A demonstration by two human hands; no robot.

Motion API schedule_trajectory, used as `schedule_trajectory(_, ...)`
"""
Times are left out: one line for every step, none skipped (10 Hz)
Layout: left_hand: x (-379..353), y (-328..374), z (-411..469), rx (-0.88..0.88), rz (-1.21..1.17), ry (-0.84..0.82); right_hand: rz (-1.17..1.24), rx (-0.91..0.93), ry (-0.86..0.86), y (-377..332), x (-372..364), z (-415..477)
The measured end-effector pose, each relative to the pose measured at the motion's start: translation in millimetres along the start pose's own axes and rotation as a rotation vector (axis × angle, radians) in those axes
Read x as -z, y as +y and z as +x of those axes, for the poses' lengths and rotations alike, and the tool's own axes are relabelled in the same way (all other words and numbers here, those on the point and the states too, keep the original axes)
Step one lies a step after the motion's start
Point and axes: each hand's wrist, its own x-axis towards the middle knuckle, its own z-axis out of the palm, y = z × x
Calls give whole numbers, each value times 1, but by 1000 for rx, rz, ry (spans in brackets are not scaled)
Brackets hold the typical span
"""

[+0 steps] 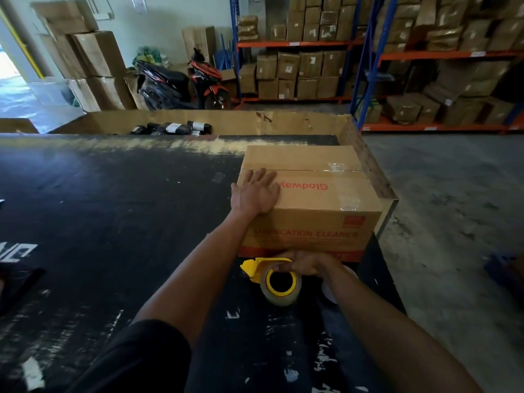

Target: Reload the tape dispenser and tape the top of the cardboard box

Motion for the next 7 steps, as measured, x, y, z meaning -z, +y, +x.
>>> schedule_trajectory(1,3,-3,9,-12,-19,-49,25,70,-3,-4,-10)
schedule_trajectory(4,1,-4,0,-15,-26,2,61,126,2,-9,-7)
schedule_trajectory(9,1,-3,-22,-12,-58,21,95,223,3,-14,-11)
schedule_trajectory(12,3,-7,-36,-38,-27,-20,162,350,-1,-20,-26)
schedule_trajectory(13,1,-8,-41,-103,4,-87,191,392,2,-24,-35)
schedule_trajectory(27,0,-21,-75,-356,75,-263,138,456,9,-34,-57)
schedule_trajectory(32,8,-49,-153,-466,167,-276,195,600,19,-58,-93)
